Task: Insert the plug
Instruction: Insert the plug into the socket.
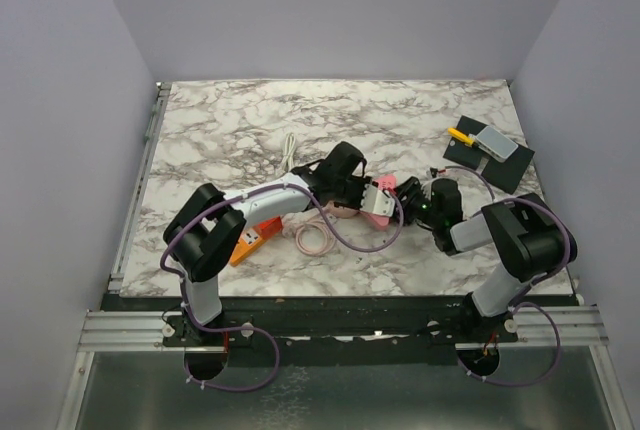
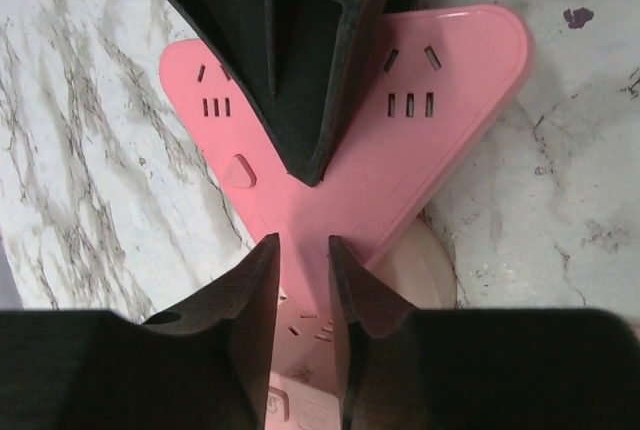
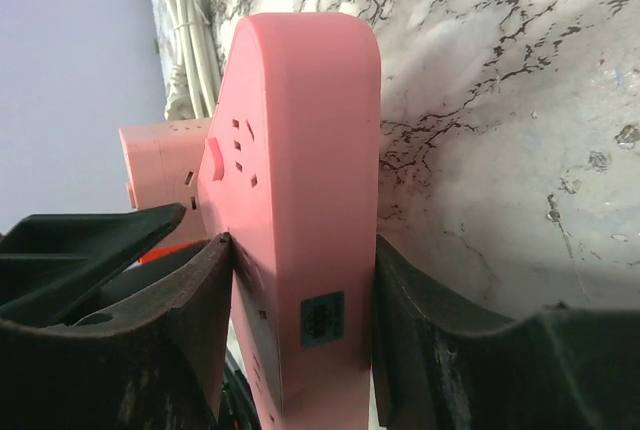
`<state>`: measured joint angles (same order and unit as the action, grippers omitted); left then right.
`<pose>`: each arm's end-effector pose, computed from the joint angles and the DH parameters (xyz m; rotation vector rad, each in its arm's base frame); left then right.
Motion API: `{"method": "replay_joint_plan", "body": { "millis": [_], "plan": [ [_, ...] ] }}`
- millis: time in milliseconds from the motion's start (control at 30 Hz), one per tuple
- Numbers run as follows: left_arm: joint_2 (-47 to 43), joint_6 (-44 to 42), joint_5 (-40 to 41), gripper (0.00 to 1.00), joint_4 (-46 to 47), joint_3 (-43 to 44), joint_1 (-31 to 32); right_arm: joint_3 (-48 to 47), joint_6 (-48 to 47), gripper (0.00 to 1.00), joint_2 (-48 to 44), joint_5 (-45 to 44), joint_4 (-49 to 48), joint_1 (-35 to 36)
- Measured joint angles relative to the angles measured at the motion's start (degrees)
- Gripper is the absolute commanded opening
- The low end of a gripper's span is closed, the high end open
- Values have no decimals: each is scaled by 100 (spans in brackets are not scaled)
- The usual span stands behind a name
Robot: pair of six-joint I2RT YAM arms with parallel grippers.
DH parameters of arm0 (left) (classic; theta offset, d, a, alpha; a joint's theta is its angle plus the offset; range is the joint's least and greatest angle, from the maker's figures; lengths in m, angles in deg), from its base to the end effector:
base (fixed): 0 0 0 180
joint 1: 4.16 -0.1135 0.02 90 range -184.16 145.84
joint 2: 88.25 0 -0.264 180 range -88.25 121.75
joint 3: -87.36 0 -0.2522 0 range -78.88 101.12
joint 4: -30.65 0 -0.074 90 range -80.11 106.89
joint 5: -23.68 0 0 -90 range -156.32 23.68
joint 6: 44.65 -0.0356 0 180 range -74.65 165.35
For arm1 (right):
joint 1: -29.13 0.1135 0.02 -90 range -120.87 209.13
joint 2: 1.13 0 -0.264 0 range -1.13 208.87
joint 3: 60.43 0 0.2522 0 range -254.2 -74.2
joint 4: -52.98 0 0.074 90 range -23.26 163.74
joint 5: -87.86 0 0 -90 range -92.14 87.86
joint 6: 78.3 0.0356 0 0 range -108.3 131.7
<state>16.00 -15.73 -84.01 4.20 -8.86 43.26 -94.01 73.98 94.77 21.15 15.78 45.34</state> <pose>0.2593 -0.2981 0.2024 1.9916 1.2559 -0.2528 0.2466 0.0863 0.1075 0.5943 2.1326 1.2330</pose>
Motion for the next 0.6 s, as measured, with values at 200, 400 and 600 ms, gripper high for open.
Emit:
{"method": "replay_joint_plan", "body": {
  "millis": [200, 400, 600],
  "plan": [
    [-50, 391, -197, 61, -501, 295, -2, -133, -114, 18, -170, -138, 442, 70],
    [-52, 890, -444, 62, -1453, 476, -203, -308, -203, 16, -262, -295, 826, 111],
    [-195, 1117, -802, 62, -1700, 761, -745, -310, -225, 16, -284, -385, 870, 144]
  ]
}}
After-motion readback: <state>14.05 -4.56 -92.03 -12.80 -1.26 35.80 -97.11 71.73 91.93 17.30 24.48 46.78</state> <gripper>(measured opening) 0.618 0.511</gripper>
